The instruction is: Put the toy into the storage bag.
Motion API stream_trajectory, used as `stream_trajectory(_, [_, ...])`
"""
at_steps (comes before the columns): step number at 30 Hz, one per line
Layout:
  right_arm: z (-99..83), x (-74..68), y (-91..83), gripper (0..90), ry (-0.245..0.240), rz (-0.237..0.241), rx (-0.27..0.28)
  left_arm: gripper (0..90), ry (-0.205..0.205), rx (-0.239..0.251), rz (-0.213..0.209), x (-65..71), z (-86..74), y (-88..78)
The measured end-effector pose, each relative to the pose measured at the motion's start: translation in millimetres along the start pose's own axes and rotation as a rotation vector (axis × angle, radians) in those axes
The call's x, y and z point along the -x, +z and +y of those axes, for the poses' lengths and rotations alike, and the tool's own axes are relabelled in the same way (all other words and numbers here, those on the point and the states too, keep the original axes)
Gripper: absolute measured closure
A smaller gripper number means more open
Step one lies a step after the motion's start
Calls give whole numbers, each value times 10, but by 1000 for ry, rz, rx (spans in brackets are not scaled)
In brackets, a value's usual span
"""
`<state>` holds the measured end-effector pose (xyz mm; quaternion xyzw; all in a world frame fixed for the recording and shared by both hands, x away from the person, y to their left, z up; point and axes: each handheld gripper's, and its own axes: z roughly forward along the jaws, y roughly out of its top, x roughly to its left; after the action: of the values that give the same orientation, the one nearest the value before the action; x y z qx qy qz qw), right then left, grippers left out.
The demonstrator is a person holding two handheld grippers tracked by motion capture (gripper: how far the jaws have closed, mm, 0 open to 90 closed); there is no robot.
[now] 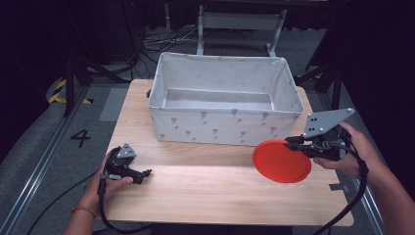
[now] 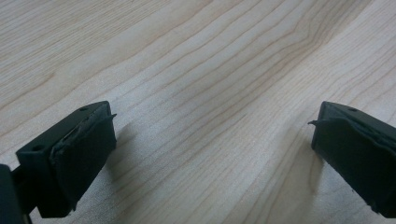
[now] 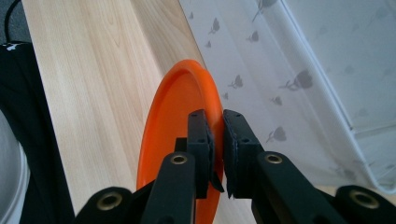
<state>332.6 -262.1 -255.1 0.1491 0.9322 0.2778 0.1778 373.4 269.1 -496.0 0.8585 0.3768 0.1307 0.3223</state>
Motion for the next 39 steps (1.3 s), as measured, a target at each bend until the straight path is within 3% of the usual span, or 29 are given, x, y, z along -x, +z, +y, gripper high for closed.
stream_trajectory(3, [81, 19, -18, 823, -17, -15, 16, 2, -5, 1, 0, 2, -2, 0])
stream_trajectory(7, [199, 35, -34, 823, -39, 0, 37, 2, -8, 2, 0, 4, -3, 0])
stream_trajectory(10, [316, 30, -41, 823, -70, 0, 35, 2, -9, -1, 2, 4, -6, -3])
stream_trajectory(23, [719, 57, -59, 824, -118, -5, 47, 3, -15, -1, 12, 10, -15, -13])
stream_trajectory(30, [915, 142, -74, 824, -123, -22, 39, 3, -16, -1, 13, 10, -16, -15])
stream_trajectory(39, [1087, 426, -252, 823, -108, -42, 52, 3, -14, -3, 14, 8, -17, -18])
